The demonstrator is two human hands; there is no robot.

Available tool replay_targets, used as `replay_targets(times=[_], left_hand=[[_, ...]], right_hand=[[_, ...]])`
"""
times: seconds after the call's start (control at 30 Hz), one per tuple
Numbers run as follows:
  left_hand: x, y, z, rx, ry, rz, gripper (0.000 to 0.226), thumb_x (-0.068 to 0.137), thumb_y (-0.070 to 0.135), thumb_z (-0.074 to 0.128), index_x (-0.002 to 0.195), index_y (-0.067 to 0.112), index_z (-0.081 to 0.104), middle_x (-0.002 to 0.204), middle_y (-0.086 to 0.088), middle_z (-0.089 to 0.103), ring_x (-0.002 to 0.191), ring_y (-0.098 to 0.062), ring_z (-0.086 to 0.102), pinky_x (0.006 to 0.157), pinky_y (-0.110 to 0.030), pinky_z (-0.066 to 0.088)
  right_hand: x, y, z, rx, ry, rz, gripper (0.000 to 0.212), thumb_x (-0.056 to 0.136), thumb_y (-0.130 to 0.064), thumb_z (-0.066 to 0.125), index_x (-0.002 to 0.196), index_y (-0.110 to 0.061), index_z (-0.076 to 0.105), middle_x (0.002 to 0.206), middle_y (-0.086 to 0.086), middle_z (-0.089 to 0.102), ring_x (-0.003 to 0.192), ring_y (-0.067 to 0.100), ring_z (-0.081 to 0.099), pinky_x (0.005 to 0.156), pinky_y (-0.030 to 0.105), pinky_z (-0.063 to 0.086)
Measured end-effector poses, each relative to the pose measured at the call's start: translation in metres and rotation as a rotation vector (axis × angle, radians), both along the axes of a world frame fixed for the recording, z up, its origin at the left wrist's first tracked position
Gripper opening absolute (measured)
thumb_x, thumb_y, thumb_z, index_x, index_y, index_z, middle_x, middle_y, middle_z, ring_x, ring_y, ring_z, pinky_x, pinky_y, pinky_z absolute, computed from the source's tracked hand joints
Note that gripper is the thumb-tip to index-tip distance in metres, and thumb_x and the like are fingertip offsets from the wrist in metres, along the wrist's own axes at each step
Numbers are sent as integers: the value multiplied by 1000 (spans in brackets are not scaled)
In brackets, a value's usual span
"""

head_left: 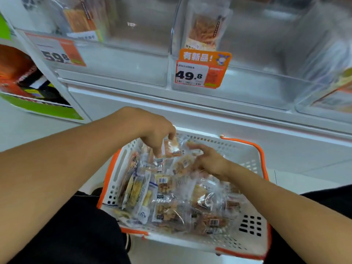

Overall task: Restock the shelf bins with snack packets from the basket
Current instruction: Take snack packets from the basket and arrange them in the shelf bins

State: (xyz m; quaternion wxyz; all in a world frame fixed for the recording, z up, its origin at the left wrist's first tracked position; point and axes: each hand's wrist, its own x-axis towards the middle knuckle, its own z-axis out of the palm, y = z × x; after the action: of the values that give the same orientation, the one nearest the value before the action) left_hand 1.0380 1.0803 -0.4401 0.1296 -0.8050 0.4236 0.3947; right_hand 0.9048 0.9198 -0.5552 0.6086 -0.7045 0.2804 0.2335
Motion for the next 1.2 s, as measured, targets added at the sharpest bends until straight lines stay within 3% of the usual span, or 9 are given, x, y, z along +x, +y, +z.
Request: replay_targets(times=[0.13,0.23,0.3,0.37,0.6,0.73,0.83,0.93,1.2], left_hand=[[7,0,0,-126,95,-31,121,65,34,91,155,36,10,156,6,29,137,-20,38,110,-40,39],[12,-7,13,-615,250,172,55,82,35,78,132,33,54,124,5,64,112,-18,64,92,-44,55],[21,-9,27,-841,383,407,5,91,25,69,95,24,66,85,12,69,82,-23,73,63,-42,61],[33,-6,43,-893,471,495,12,91,19,69,79,16,65,74,14,70,67,-23,73,49,-32,55],[67,29,87,-882,432,548,30,73,-3,80,95,14,70,79,-2,75,70,-13,70,56,-21,55],[116,91,108,-1017,72,814,33,76,7,82,100,22,66,81,0,72,55,-1,62,48,-21,51],[157,140,93,-1147,-340,1175,12,82,19,77,81,22,66,72,-4,65,64,-19,66,61,-29,55],[174,172,78,-1033,-549,1283,15,85,18,68,73,21,60,73,-1,60,87,-33,68,81,-40,57],[175,177,75,-928,-651,1191,22,84,25,71,76,5,65,83,-16,70,85,-32,66,73,-38,53]], right_hand=[[25,-13,56,742,-35,-492,47,86,14,40,126,-5,57,95,23,58,61,22,70,56,32,61],[38,-17,101,900,-108,-603,30,83,-4,51,112,1,57,69,8,52,48,12,61,51,29,59],[40,-20,129,753,-129,-472,33,95,-37,51,111,-9,58,63,4,48,43,13,53,44,29,55],[40,-22,152,444,-158,-299,50,90,-65,48,92,-17,59,55,-2,33,40,12,33,36,21,36],[86,2,194,-208,-663,-25,25,85,-13,75,71,3,62,58,5,54,48,12,49,40,23,39],[137,36,221,-441,-901,29,24,87,-16,76,73,2,69,54,11,63,41,16,58,43,30,50],[197,69,228,-669,-993,105,29,86,-26,76,67,-5,71,56,9,66,47,18,65,51,39,57],[269,101,216,-792,-933,159,34,84,-31,77,65,-4,70,60,15,68,60,27,69,64,45,59],[373,159,164,-760,-590,385,33,81,-27,82,89,3,73,89,17,73,86,29,72,82,43,60]])
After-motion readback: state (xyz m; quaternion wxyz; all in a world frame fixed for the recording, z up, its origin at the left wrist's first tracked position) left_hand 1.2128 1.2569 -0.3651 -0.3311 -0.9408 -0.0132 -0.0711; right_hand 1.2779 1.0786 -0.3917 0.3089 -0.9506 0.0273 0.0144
